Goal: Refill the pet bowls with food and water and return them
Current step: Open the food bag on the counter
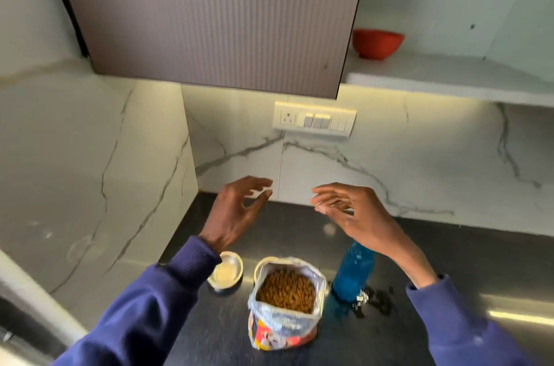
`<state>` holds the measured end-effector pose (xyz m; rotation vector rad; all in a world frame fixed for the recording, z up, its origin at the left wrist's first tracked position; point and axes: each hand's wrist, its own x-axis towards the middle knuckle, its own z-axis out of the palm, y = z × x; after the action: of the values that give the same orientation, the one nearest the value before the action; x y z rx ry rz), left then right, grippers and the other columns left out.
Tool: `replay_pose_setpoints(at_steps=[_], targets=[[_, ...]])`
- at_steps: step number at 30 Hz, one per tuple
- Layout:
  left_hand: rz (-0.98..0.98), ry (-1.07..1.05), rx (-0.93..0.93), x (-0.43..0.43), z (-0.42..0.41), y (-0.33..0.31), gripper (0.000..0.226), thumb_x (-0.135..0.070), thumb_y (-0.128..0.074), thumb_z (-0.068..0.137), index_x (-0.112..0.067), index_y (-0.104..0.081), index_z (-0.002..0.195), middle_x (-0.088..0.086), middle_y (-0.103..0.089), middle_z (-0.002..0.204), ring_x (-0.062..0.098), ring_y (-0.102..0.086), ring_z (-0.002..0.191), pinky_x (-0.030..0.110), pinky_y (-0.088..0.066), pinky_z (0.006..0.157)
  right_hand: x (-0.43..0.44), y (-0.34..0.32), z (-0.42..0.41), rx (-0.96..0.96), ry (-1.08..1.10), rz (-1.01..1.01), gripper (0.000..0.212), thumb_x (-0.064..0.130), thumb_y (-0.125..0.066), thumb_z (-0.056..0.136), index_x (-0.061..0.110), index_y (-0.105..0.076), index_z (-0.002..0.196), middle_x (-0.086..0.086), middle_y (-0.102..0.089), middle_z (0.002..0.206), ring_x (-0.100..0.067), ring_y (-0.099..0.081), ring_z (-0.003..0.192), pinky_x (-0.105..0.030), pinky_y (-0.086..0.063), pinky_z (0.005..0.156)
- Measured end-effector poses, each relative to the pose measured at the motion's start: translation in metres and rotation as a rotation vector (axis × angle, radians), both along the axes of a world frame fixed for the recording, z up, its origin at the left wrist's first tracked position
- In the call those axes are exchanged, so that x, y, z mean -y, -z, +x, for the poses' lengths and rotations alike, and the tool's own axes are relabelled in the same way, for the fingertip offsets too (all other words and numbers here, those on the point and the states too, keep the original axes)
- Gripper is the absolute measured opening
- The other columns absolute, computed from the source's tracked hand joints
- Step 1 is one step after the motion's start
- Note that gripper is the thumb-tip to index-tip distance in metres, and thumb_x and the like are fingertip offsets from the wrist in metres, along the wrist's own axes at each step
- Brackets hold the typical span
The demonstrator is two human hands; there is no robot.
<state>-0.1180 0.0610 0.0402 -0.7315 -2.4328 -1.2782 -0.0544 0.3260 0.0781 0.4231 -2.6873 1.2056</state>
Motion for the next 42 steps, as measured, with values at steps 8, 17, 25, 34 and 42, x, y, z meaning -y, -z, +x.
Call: replay_pose_setpoints(at_steps=[8, 17, 25, 34, 42], targets=[[-0.089, -0.182, -0.638, -0.040, -0.020, -0.133, 0.048, -0.040, -0.073, 0.093, -0.016, -0.065, 0.134, 0.002, -0.061, 0.142, 0.021, -0.059, 0.127, 0.038, -0.049, 0.107, -0.026, -0.123, -0.019, -0.337, 0.041, -0.003, 0.027, 0.012, -0.072, 0.094, 0.018, -0.072, 0.121, 0.010, -0.077, 0.106, -0.005, -0.072, 0.097, -0.017, -0.056, 0.086], [-0.173, -0.276, -0.842, -0.085, -0.057, -0.192, 0.092, -0.050, -0.069, 0.093, -0.006, -0.025, 0.161, 0.014, -0.016, 0.172, 0.032, -0.017, 0.159, 0.056, -0.025, 0.126, -0.060, -0.201, -0.071, -0.617, 0.197, 0.026, 0.026, 0.013, -0.075, 0.090, 0.022, -0.073, 0.114, 0.014, -0.076, 0.102, -0.003, -0.070, 0.089, -0.017, -0.056, 0.080], [-0.319, -0.394, -0.878, -0.100, -0.075, -0.181, 0.091, -0.055, -0.052, 0.100, -0.003, -0.014, 0.163, 0.017, -0.003, 0.173, 0.036, -0.005, 0.161, 0.061, -0.021, 0.126, -0.096, -0.240, -0.158, -0.326, 0.598, -0.013, 0.032, 0.033, -0.069, 0.093, 0.003, -0.061, 0.100, -0.019, -0.068, 0.109, -0.038, -0.065, 0.111, -0.040, -0.053, 0.090], [-0.416, -0.468, -0.859, -0.097, -0.082, -0.180, 0.088, -0.064, -0.037, 0.103, -0.009, -0.008, 0.165, 0.013, 0.001, 0.174, 0.032, -0.001, 0.161, 0.057, -0.019, 0.127, -0.120, -0.253, -0.195, 0.054, 0.585, -0.187, 0.021, 0.005, -0.060, 0.086, -0.003, -0.054, 0.105, -0.023, -0.066, 0.084, -0.026, -0.061, 0.055, -0.030, -0.057, 0.051], [-0.377, -0.398, -0.840, -0.087, -0.080, -0.161, 0.083, -0.050, -0.048, 0.104, -0.011, -0.008, 0.165, 0.012, 0.001, 0.174, 0.033, -0.001, 0.161, 0.060, -0.017, 0.127, -0.112, -0.256, -0.155, -0.062, 0.513, -0.121, 0.017, 0.002, -0.057, 0.077, -0.012, -0.067, 0.081, -0.018, -0.068, 0.055, -0.023, -0.063, 0.042, -0.025, -0.053, 0.047]])
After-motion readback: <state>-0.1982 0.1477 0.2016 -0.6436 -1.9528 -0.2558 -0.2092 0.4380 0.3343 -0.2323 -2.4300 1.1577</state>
